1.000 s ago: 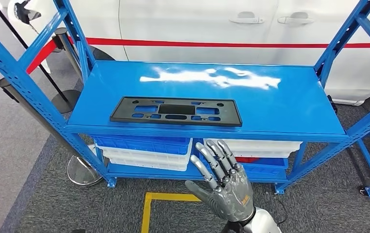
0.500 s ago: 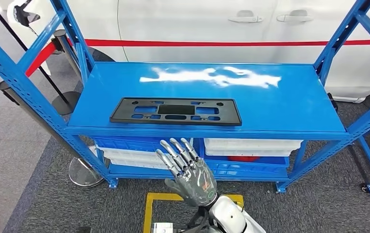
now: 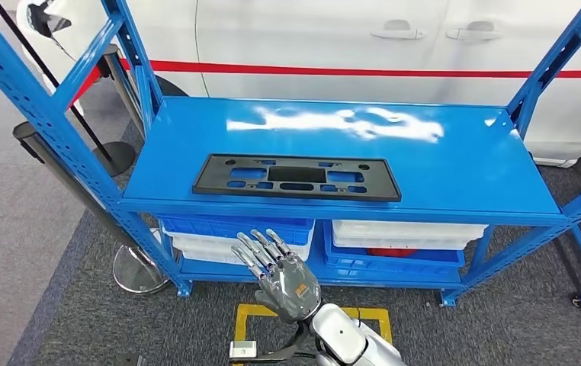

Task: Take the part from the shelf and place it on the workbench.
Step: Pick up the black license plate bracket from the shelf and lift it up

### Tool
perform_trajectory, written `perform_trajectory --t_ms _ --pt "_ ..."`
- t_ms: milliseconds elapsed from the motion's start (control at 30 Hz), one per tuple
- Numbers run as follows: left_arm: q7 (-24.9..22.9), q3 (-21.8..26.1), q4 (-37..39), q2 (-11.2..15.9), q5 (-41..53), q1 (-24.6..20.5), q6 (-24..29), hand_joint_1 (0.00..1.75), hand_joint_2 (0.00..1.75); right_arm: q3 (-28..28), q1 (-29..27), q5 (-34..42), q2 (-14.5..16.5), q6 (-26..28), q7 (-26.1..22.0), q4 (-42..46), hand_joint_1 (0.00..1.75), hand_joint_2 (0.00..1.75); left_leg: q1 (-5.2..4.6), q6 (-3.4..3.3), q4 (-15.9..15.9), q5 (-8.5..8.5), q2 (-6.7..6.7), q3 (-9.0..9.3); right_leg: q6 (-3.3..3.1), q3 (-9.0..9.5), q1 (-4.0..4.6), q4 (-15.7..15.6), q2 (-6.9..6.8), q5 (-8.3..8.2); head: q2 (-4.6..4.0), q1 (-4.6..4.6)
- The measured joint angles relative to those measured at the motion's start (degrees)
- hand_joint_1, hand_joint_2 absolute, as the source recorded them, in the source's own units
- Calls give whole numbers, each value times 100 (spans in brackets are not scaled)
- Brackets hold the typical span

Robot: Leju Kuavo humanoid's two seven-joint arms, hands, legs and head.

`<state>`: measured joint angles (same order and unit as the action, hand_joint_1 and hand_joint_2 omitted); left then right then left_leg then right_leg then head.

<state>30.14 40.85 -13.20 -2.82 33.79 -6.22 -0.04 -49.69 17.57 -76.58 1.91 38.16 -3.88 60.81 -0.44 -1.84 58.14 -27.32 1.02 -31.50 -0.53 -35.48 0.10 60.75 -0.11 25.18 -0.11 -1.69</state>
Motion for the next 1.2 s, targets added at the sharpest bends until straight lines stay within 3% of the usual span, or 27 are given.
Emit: perform_trajectory --t_ms 67,167,233,300,333,367,400,467,533,667,733,800,833,867,900,967,1000,1033,1100,1200 --pt "-23 1 9 -5 11 -8 8 0 0 -1 91 91 26 9 10 -10 0 175 -4 48 -10 -26 1 10 -38 88 29 -187 5 34 -1 -18" --pt "-41 5 9 13 30 -10 22 0 0 26 170 206 63 42 13 33 0 175 -6 140 100 -113 -16 3 -62 211 -30 -309 7 47 -1 -23" --pt "-47 6 10 16 28 -9 23 0 0 51 211 262 87 74 14 89 0 175 29 213 645 -332 -34 -272 -91 329 -60 -376 -12 82 -1 -28" --pt "-55 8 11 16 20 8 24 0 0 70 231 309 96 94 15 133 0 175 89 283 1405 -553 -45 -744 -99 411 -67 -381 -22 151 -1 -30" --pt "-60 11 11 17 15 21 25 0 0 79 231 328 96 98 15 148 0 175 120 317 1624 -542 -51 -924 -88 461 -77 -379 -18 191 -1 -31" --pt "-64 14 11 21 14 32 26 0 0 88 230 340 96 98 15 160 0 175 151 350 1619 -403 -57 -1002 -68 519 -93 -375 -12 238 -1 -31" --pt "-67 16 11 24 14 38 27 0 0 103 229 349 96 98 15 177 0 175 180 382 1396 -158 -64 -970 -39 586 -117 -368 -5 291 -1 -31" --pt "-73 21 17 26 14 43 28 0 0 151 232 368 93 99 15 234 0 175 216 441 637 354 -85 -716 49 710 -151 -340 7 420 -1 -35" --pt "-76 26 29 23 15 38 29 0 0 199 235 389 84 102 17 294 0 175 207 397 183 479 -93 -531 147 756 -147 -310 12 514 -1 -52" --pt "-74 30 35 28 52 42 72 0 0 278 228 398 59 67 10 395 0 175 177 194 128 366 -77 -497 276 751 -165 -261 9 620 0 -45" --pt "-67 30 35 34 106 33 131 0 0 311 227 374 46 1 -6 428 0 175 181 124 104 341 -77 -464 297 497 -166 232 10 864 0 -40" --pt "-65 29 35 36 150 18 161 0 0 318 208 326 22 -77 -26 430 0 175 157 77 103 309 -76 -443 295 -5 -146 1045 11 1136 0 -40" --pt "-67 28 35 37 161 14 161 0 0 318 193 295 8 -109 -33 424 0 175 139 60 103 294 -73 -427 285 -213 -135 1324 11 1162 0 -40" --pt "-68 27 35 37 166 12 161 0 0 318 183 260 -7 -140 -36 414 0 175 121 48 103 278 -67 -405 263 -323 -123 1392 11 1065 0 -40" --pt "-69 27 35 37 168 10 159 0 0 318 178 224 -19 -167 -36 401 0 175 102 43 103 261 -60 -373 226 -313 -105 1222 12 855 0 -40" --pt "-70 25 35 28 170 4 154 0 0 318 182 157 -43 -202 -27 368 0 175 72 43 100 227 -49 -308 98 -59 -41 474 13 350 -1 -42" --pt "-69 25 35 23 171 -4 151 0 0 318 187 138 -52 -208 -22 351 0 175 58 53 102 213 -42 -292 42 63 -11 138 9 194 -1 -44" --pt "-69 24 35 20 172 -13 150 0 0 318 190 126 -62 -212 -18 335 0 175 53 69 101 206 -40 -289 4 136 14 -72 7 120 -1 -43" --pt "-66 23 35 20 174 -25 154 0 0 318 194 117 -76 -235 -10 301 0 175 51 123 84 205 -43 -291 -16 157 30 -183 8 113 -1 -41" --pt "-58 22 35 34 196 -32 170 0 0 318 210 115 -86 -292 41 207 0 175 55 209 253 71 -59 -344 -64 225 -36 -296 8 50 -1 -50"
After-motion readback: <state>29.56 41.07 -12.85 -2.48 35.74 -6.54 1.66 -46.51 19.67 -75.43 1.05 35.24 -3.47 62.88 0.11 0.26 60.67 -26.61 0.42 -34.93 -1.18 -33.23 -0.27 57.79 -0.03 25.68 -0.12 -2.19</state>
